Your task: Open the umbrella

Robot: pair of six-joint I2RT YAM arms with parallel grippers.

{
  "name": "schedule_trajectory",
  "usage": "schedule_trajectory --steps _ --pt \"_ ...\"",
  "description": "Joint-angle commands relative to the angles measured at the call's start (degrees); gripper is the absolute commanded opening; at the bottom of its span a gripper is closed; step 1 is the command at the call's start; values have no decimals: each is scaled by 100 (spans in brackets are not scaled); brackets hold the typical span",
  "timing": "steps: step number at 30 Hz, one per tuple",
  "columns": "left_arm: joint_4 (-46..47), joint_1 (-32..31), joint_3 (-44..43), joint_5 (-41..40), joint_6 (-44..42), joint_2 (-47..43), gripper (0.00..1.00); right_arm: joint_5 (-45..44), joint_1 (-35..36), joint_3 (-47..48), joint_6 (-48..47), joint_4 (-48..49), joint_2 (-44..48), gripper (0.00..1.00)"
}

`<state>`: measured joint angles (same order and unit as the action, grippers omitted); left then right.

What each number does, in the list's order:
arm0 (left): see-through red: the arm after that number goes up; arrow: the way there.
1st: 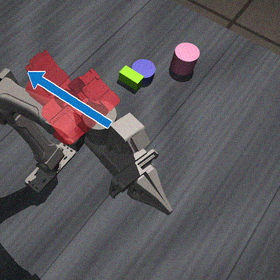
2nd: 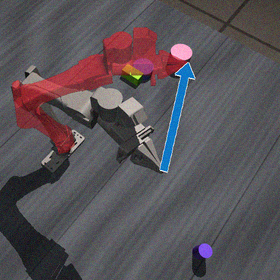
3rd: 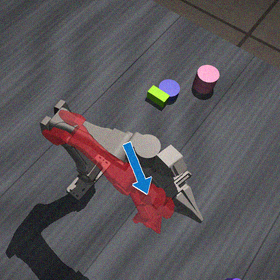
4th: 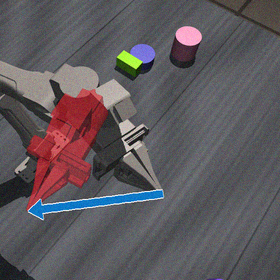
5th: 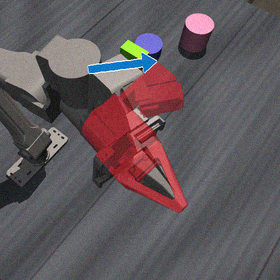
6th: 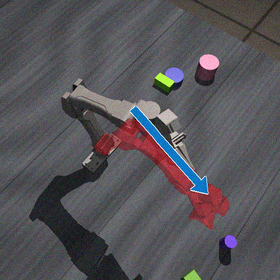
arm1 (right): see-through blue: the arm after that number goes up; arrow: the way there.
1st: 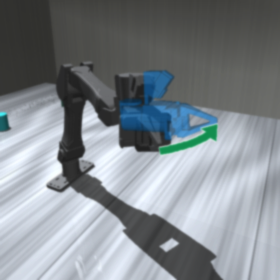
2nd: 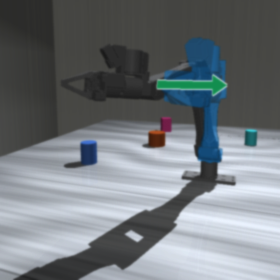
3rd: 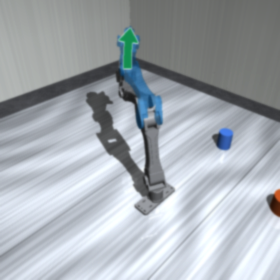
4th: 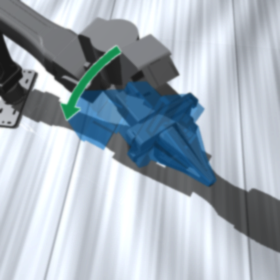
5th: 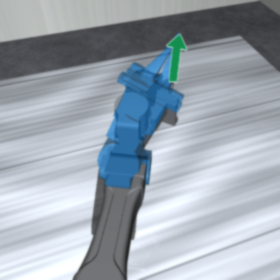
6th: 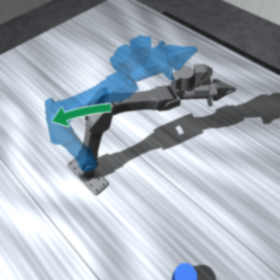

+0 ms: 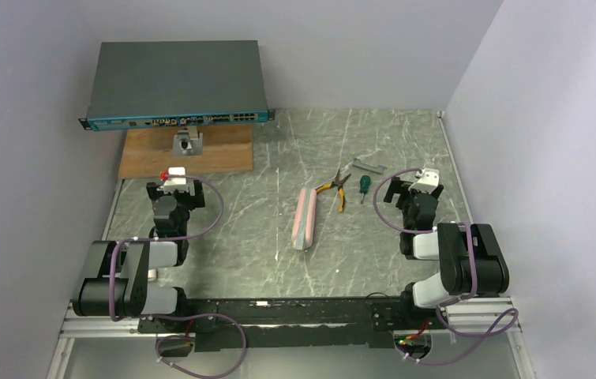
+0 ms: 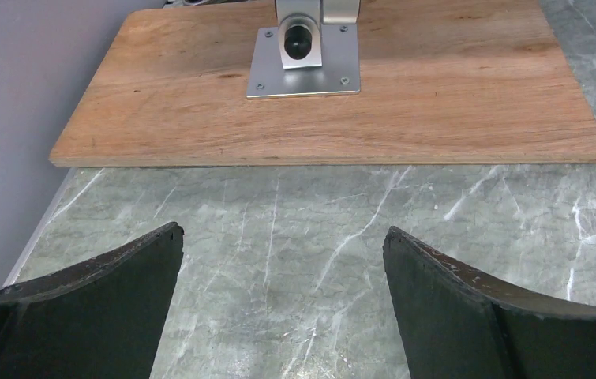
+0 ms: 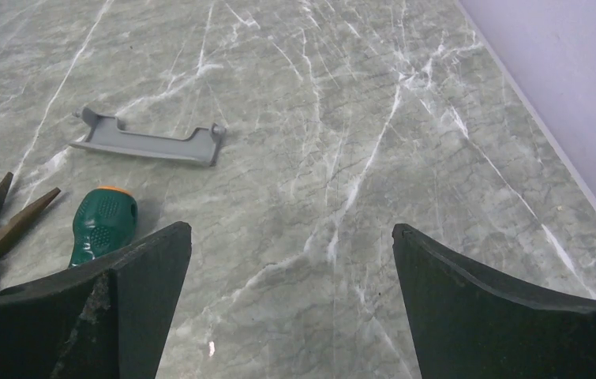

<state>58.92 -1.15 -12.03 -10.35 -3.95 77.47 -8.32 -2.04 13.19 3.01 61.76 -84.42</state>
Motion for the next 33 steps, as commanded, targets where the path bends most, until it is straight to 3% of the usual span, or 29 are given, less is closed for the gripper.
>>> schedule_trajectory --steps 1,11,15,20,24,33 --pt "261 33 -69 76 -54 -21 99 191 12 161 -92 133 -34 100" --pt "448 20 33 -24 -68 -50 100 313 14 173 -107 118 -31 100" --pt "320 -156 179 -314 -180 -600 99 322 14 168 -107 123 -31 100" --pt "-1425 -426 -55 -468 -177 -1570 100 306 14 162 -122 121 -28 100" --pt "-1978 -710 120 -499 146 -2313 100 301 43 144 -169 52 97 100" --pt "-5691 -1244 -1173 -104 873 -4074 99 161 776 320 -424 -1496 1908 100"
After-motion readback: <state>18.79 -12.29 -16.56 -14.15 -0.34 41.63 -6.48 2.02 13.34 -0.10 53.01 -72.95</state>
